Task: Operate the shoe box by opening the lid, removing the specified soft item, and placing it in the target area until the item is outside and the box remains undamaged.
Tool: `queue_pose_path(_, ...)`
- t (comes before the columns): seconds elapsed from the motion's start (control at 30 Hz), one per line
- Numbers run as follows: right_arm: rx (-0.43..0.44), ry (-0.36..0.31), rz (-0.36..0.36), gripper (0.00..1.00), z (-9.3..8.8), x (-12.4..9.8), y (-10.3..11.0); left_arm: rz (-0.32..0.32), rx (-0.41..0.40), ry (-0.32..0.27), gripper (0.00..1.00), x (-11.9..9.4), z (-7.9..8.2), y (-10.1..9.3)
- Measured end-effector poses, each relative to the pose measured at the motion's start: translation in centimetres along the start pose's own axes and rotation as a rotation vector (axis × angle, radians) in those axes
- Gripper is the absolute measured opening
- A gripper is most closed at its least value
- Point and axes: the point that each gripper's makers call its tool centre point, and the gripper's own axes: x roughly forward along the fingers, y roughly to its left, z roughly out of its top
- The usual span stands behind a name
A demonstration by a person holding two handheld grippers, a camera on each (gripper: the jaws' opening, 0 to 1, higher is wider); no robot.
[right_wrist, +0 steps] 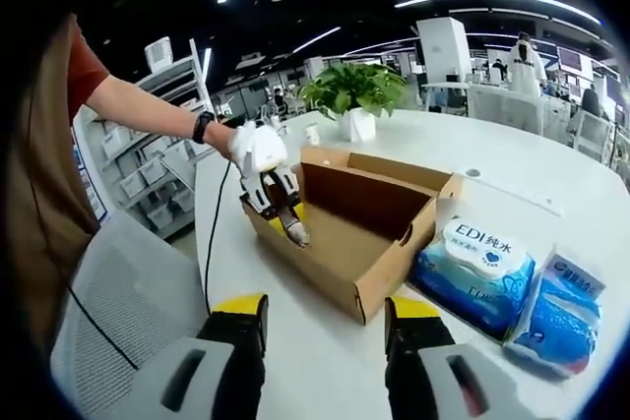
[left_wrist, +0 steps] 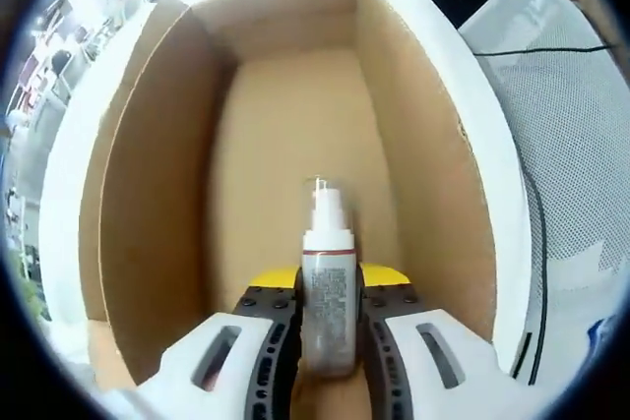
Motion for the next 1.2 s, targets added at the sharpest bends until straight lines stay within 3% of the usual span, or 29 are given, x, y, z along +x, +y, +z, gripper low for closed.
queue_pose_path(0.13, -0.005, -0.015, -0.001, 0.45, 1.0, 0.5, -0.1, 0.004, -0.023, -0.039, 0.19, -1.3, 1.2, 0.2)
queue_pose_path(0.43, -0.056, -0.040, 0.018, 0.45, 3.6, 2.1, -0.2, -0.024, -0.018, -0.147, 0.19, -3.7, 5.8, -0.1)
queue_pose_path(0.73, -0.111, -0.050, 0.054, 0.45, 5.7, 3.4, 0.9, -0.049, 0.059, -0.228, 0.19, -6.4, 10.9, -1.1)
queue_pose_path(1.2, -0.229, -0.035, 0.126, 0.44, 7.8, 4.5, 3.5, -0.092, 0.180, -0.275, 0.19, -7.9, 15.6, -3.7)
